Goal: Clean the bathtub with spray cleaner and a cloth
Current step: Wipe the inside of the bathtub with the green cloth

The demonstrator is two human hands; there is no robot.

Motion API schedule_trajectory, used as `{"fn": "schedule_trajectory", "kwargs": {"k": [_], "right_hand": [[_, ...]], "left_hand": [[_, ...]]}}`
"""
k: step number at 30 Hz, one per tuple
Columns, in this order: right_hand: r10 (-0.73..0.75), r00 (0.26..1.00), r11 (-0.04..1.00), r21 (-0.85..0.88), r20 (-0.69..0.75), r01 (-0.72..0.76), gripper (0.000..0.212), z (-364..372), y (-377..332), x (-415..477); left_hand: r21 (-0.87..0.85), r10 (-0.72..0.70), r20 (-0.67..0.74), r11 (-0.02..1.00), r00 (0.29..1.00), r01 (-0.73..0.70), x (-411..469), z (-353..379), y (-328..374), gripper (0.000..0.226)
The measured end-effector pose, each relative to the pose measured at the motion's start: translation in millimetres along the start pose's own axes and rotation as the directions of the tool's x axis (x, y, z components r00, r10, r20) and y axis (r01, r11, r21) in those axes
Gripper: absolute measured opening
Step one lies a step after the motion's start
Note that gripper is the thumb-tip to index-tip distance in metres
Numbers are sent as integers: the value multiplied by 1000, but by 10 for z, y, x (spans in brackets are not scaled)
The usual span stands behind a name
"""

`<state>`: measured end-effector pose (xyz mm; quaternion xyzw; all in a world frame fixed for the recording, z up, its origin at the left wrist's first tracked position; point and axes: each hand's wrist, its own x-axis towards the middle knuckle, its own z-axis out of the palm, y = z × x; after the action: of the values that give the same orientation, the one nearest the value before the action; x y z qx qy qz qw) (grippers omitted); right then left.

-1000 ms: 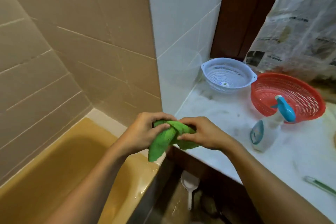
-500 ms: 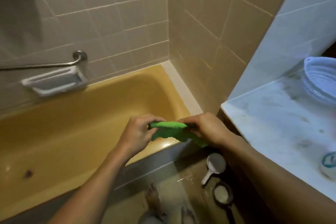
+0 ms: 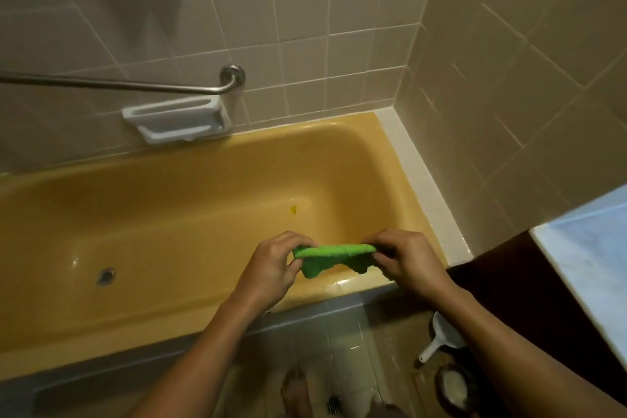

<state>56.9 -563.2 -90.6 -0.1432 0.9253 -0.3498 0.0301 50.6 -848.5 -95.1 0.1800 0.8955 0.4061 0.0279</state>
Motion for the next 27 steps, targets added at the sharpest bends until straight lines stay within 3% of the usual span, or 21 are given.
{"fn": "schedule_trajectory", "kwargs": {"k": [5, 8, 11, 14, 17, 21, 27], "right_hand": [[219, 969, 962, 141, 115, -234, 10, 115, 41, 246], [255, 917, 928, 187, 308, -321, 28, 18, 216, 339], [172, 912, 964, 125, 373, -233, 31, -72, 477, 427], [32, 980, 998, 39, 196, -40, 27, -153, 762, 556], [-90, 990, 994, 76, 104, 83, 35, -230, 1059, 697], [-125, 984, 992, 43, 127, 121, 41, -234, 1502, 876], [-138, 980, 989, 64, 143, 130, 37, -105, 1941, 992]], "left_hand": [[-262, -231, -104, 945, 967, 197, 256, 28, -150, 42], [-286, -246, -115, 936, 963, 205, 467, 82, -180, 39], [-261, -232, -139, 946, 963, 190, 700, 122, -221, 41], [-112, -152, -165, 985, 974, 134, 884, 243, -294, 38], [78, -148, -140, 984, 979, 160, 973, 464, -384, 40], [268, -208, -57, 939, 976, 216, 1077, 875, -467, 46], [263, -323, -167, 896, 932, 358, 1259, 1341, -495, 40]]}}
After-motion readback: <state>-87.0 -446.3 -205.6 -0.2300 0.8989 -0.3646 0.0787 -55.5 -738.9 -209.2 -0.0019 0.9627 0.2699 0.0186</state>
